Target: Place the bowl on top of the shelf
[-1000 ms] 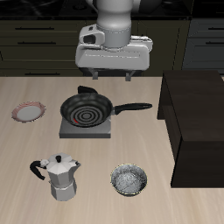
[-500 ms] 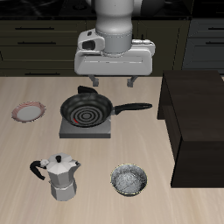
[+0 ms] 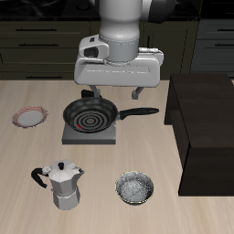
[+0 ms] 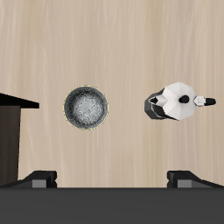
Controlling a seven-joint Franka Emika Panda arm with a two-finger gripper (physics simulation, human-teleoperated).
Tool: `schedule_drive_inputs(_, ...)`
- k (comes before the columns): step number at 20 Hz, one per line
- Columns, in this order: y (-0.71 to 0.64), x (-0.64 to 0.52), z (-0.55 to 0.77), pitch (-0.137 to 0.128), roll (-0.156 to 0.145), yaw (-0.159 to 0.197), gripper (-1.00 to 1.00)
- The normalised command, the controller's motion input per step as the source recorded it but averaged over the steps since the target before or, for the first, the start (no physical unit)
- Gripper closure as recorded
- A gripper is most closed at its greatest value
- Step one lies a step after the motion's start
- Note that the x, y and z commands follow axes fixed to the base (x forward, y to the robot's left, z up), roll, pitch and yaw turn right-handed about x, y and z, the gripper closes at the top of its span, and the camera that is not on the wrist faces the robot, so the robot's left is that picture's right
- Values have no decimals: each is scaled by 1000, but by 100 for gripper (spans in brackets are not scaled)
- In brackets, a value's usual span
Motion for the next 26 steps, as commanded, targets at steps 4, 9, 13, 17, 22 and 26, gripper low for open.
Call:
schedule_drive_inputs(4, 35, 253, 1, -10, -11, 14, -100)
schedule_drive_inputs(9, 160, 207, -11, -17, 2, 17, -100)
schedule_drive_inputs(13, 155, 105, 7, -2, 13, -1, -100)
schedule_drive_inputs(17, 118, -17, -54, -39, 25, 34, -100)
schedule_drive_inputs(22, 26, 65, -218, 22, -8, 8, -100)
schedule_drive_inputs(26, -24, 89, -377, 18, -15, 18, -100)
